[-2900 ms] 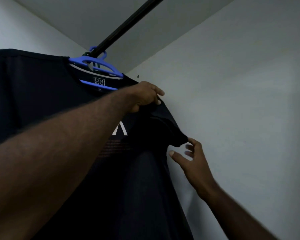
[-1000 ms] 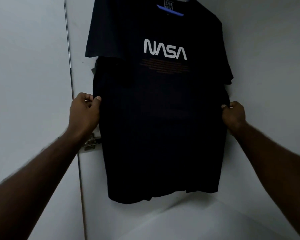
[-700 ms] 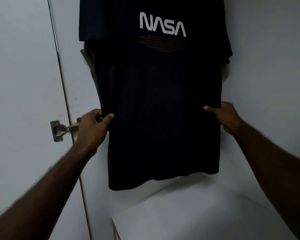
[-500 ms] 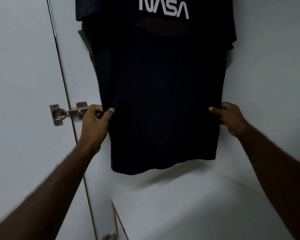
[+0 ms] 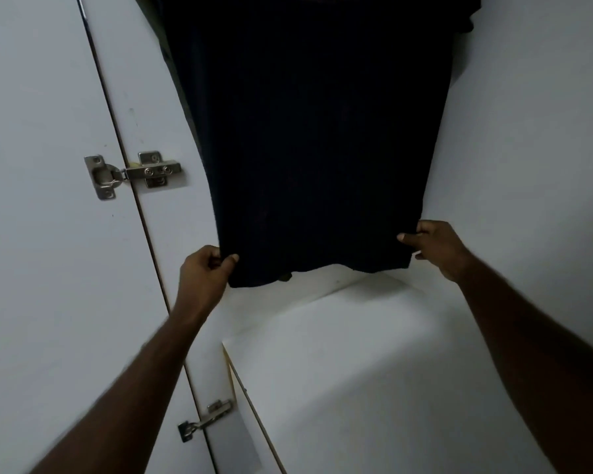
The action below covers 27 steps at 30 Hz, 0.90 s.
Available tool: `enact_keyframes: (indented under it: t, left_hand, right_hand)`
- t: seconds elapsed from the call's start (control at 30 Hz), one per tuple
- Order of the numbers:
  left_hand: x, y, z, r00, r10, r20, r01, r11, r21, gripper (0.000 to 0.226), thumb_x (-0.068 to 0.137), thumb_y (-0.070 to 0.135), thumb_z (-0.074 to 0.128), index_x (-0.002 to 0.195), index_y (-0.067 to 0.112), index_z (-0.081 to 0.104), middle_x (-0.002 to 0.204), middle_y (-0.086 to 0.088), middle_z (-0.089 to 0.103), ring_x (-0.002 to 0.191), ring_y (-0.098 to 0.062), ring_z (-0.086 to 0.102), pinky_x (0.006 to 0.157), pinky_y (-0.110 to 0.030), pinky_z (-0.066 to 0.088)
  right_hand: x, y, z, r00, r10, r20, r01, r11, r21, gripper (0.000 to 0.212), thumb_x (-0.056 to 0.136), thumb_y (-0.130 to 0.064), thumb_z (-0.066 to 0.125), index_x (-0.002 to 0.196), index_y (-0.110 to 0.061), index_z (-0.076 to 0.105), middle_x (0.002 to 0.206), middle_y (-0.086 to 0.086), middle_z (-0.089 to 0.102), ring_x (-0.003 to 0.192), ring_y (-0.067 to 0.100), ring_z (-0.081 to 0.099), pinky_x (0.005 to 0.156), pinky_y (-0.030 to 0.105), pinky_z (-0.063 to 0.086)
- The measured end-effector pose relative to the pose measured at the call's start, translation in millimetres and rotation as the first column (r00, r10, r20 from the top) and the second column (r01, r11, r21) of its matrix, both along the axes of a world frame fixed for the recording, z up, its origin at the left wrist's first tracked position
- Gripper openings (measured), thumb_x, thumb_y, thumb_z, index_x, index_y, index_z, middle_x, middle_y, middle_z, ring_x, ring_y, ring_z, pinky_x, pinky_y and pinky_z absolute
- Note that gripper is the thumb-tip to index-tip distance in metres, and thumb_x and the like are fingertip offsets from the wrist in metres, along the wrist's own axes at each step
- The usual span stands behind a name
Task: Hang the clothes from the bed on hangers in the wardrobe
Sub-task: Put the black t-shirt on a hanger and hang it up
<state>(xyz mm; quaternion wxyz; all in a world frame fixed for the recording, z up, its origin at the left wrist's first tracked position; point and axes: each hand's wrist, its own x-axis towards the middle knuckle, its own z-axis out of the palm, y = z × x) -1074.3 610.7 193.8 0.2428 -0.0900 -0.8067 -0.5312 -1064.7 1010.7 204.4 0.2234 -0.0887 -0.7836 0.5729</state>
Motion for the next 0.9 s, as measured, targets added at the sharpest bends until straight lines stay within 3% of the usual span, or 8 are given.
enact_keyframes:
  t: [0.13,0.27,0.4,0.5,0.63,0.7,0.8,0.9]
  left_hand:
    - [14,-2,-20,0.996,0.001,-0.088,0.014,0.985,0.172,0.017,0.089,0.014,0.068,0.097,0.007,0.054,0.085,-0.004,0.065,0.075,-0.011,0.062,0.066,-0.022,0.049]
    - [12,4,-43,0.998,-0.059,-0.026,0.058,0.998,-0.033,0.048,0.085,0.008,0.073,0.125,0.014,0.048,0.103,0.007,0.061,0.085,-0.003,0.061,0.066,-0.01,0.047]
    - [9,11,-50,0.989,0.031,-0.143,-0.041,0.997,-0.071,0.027,0.087,0.0,0.064,0.114,0.007,0.062,0.093,0.0,0.066,0.078,-0.019,0.065,0.065,-0.018,0.052]
    - [14,15,-51,0.979,0.057,-0.196,-0.046,0.997,0.06,0.011,0.092,0.012,0.061,0.101,0.01,0.068,0.088,0.0,0.068,0.078,-0.024,0.065,0.069,-0.039,0.057]
    - [22,5,-47,0.958,0.139,-0.251,-0.045,0.938,0.345,0.008,0.095,0.019,0.055,0.093,0.017,0.062,0.089,-0.005,0.066,0.081,-0.019,0.063,0.071,-0.049,0.057]
    - [24,0,-39,0.944,0.176,-0.278,-0.042,0.903,0.428,0.006,0.095,0.026,0.053,0.091,0.027,0.057,0.093,-0.003,0.064,0.088,-0.016,0.062,0.081,-0.049,0.056]
    - [26,0,-29,0.956,0.105,-0.275,0.029,0.896,0.443,0.008,0.098,0.021,0.051,0.093,0.027,0.052,0.104,-0.008,0.064,0.1,-0.018,0.064,0.086,-0.043,0.057]
    - [26,1,-25,0.982,-0.003,-0.191,0.102,0.852,0.513,0.021,0.096,-0.001,0.051,0.095,0.02,0.048,0.103,-0.009,0.063,0.094,-0.02,0.066,0.073,-0.032,0.06]
  right_hand:
    - [17,-4,-19,0.985,-0.058,-0.163,0.013,0.965,-0.262,0.009,0.09,-0.012,0.066,0.089,-0.005,0.06,0.096,0.011,0.066,0.091,0.023,0.065,0.073,0.039,0.057]
    - [25,-16,-44,0.983,0.11,-0.146,-0.159,0.908,-0.387,0.023,0.09,0.009,0.056,0.1,-0.012,0.054,0.108,0.01,0.063,0.097,0.024,0.066,0.081,0.046,0.058]
    - [20,-28,-55,0.973,0.049,-0.225,-0.155,0.864,-0.479,0.026,0.088,0.016,0.056,0.101,-0.006,0.057,0.108,0.015,0.066,0.1,0.027,0.066,0.083,0.034,0.059]
    - [20,-31,-52,0.969,-0.037,-0.244,-0.099,0.85,-0.518,0.014,0.092,0.004,0.059,0.103,-0.004,0.061,0.102,0.012,0.068,0.092,0.024,0.069,0.068,0.026,0.059]
    - [24,-20,-52,0.966,-0.098,-0.24,-0.053,0.831,-0.553,0.018,0.099,-0.008,0.052,0.116,-0.011,0.056,0.109,0.008,0.067,0.085,0.022,0.072,0.061,0.031,0.056]
    - [25,-15,-54,0.957,-0.06,-0.285,-0.14,0.763,-0.631,0.018,0.1,-0.008,0.047,0.116,-0.01,0.053,0.111,0.01,0.066,0.085,0.025,0.073,0.063,0.034,0.058]
    - [26,-13,-56,0.917,-0.03,-0.397,-0.286,0.645,-0.708,0.017,0.095,0.003,0.043,0.104,-0.004,0.055,0.117,0.018,0.064,0.104,0.032,0.068,0.082,0.04,0.059]
    - [28,-19,-55,0.92,0.006,-0.392,-0.28,0.711,-0.645,0.032,0.086,0.017,0.038,0.101,-0.005,0.056,0.111,0.016,0.063,0.106,0.03,0.064,0.085,0.034,0.058]
